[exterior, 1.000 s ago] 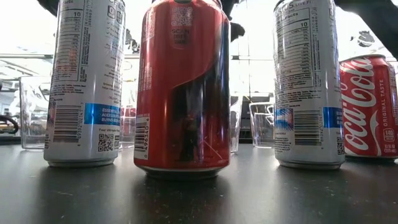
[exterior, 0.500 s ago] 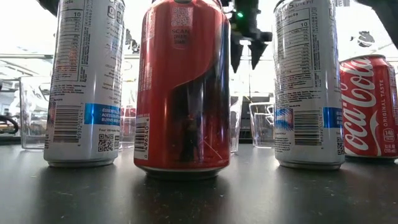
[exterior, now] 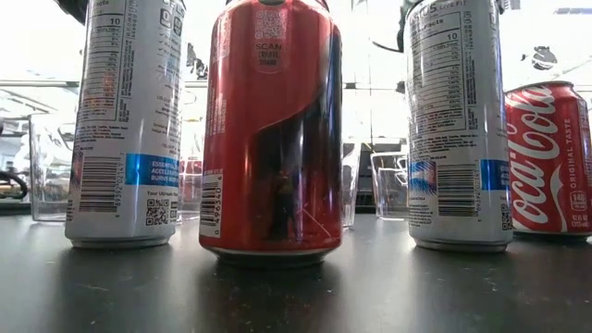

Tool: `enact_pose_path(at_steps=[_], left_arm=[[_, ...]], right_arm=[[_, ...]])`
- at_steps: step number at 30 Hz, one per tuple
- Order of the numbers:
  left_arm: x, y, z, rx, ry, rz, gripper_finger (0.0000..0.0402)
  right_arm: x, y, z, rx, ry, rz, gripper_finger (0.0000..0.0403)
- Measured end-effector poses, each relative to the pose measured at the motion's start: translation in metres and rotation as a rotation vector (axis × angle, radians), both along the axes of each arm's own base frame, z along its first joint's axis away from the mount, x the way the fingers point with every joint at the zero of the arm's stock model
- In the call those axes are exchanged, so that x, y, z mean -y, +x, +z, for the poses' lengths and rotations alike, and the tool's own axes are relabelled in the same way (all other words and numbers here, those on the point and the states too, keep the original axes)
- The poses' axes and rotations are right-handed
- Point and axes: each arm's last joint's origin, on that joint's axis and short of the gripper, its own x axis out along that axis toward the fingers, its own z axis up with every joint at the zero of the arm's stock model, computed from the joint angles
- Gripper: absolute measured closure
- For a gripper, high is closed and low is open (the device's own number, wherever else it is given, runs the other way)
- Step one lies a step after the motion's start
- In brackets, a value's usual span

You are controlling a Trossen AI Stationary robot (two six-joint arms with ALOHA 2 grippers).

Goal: Sort soda cans
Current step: Adjust the right transparent bin

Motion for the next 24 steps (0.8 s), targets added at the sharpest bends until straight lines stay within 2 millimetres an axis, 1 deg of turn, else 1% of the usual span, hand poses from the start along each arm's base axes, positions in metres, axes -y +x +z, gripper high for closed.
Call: enact_pose_path(at_steps=[2,5,12,18,21,24], left_arm=[[0.0,0.0,0.0,0.0,0.0,0.0,0.0349],[0.0,0.0,0.0,0.0,0.0,0.001,0.0349],[0.0,0.0,0.0,0.0,0.002,0.002,0.0349],[0.0,0.0,0.0,0.0,0.002,0.003,0.0349],[0.0,0.0,0.0,0.0,0.002,0.003,0.0349],[0.0,0.0,0.0,0.0,0.002,0.003,0.0349]], right_arm=[[0.006,-0.01,-0.007,0.012,0.01,-0.079,0.0018],[0.015,-0.019,-0.021,0.003,0.046,-0.143,0.0022],[0.032,-0.022,-0.047,0.014,0.114,-0.226,0.0027],[0.037,-0.023,-0.066,-0.046,0.177,-0.256,0.0029],[0.038,-0.021,-0.073,-0.075,0.198,-0.259,0.0047],[0.04,-0.019,-0.078,-0.081,0.224,-0.265,0.009]])
